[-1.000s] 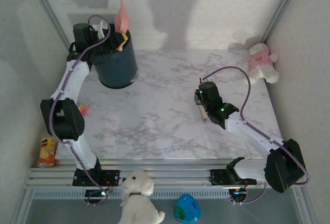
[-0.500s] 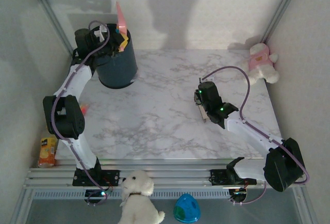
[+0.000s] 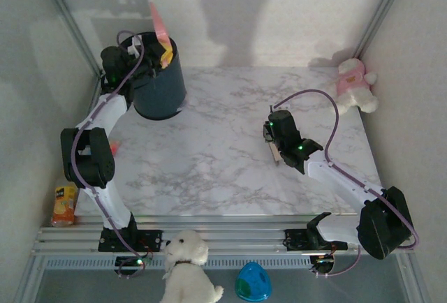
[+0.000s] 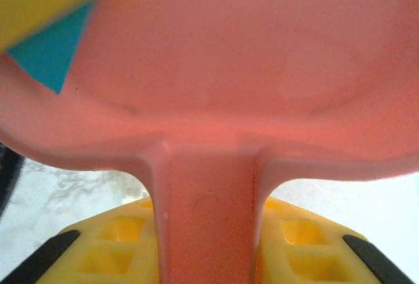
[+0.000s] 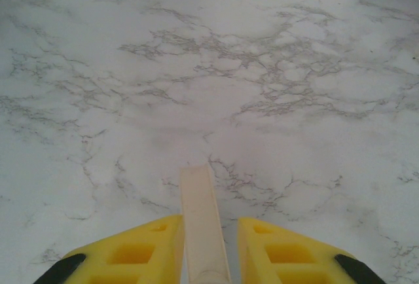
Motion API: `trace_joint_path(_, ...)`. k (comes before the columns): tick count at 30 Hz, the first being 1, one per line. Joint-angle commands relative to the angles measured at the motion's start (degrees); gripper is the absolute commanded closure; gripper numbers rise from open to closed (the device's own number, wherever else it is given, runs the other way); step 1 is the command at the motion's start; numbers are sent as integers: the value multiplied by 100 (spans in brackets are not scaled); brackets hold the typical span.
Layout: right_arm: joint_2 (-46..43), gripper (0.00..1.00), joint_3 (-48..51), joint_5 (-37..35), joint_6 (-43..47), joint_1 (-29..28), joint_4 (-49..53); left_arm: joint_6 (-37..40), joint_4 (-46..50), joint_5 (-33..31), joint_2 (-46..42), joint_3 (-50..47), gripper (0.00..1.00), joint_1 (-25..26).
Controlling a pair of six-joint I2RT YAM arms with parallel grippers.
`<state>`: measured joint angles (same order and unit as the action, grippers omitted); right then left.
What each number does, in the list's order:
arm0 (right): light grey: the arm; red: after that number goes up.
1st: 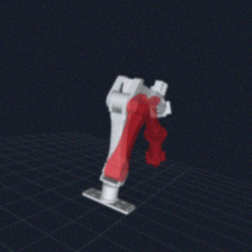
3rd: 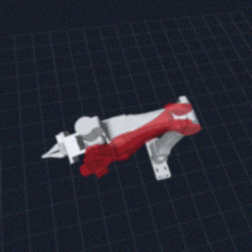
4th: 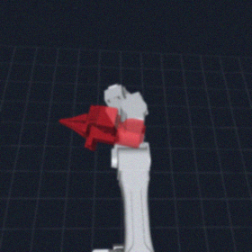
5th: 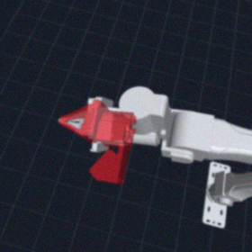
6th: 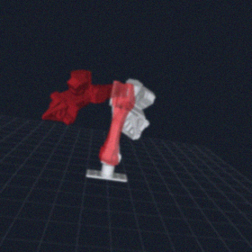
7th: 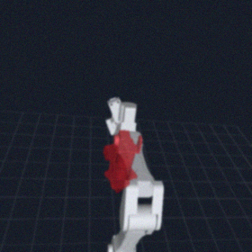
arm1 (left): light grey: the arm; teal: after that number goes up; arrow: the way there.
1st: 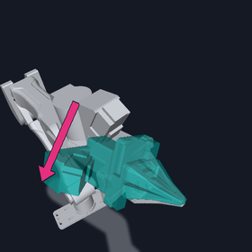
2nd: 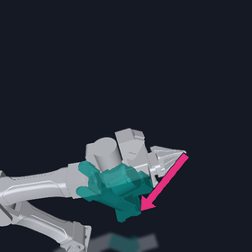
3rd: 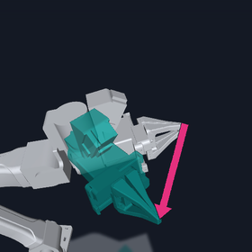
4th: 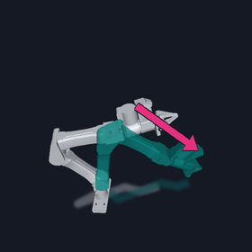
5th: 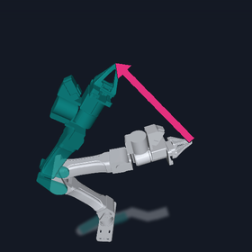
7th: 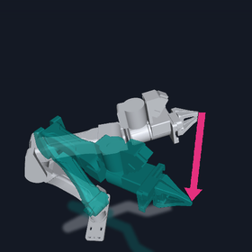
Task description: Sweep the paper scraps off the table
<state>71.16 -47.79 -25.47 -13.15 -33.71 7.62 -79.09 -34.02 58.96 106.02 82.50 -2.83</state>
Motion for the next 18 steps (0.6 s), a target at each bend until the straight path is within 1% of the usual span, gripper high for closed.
trace_joint_path(1, 30, 100, -196, -72, -97, 33, -18, -535, -889, -70, -82, -170, 100, -33)
trace_joint_path(5, 15, 100, -189, -68, -109, 37, -30, -937, -1310, -200, -145, -351, 100, -39)
trace_joint_path(10, 30, 100, -187, -46, -117, 32, -31, -1952, -2439, -459, -121, -687, 100, -33)
trace_joint_path(13, 26, 100, -179, -42, -130, 32, -25, -2075, -2526, -518, -115, -713, 100, -34)
trace_joint_path(18, 23, 100, -169, -37, -160, 39, -13, -2396, -2824, -844, -178, -1001, 100, -33)
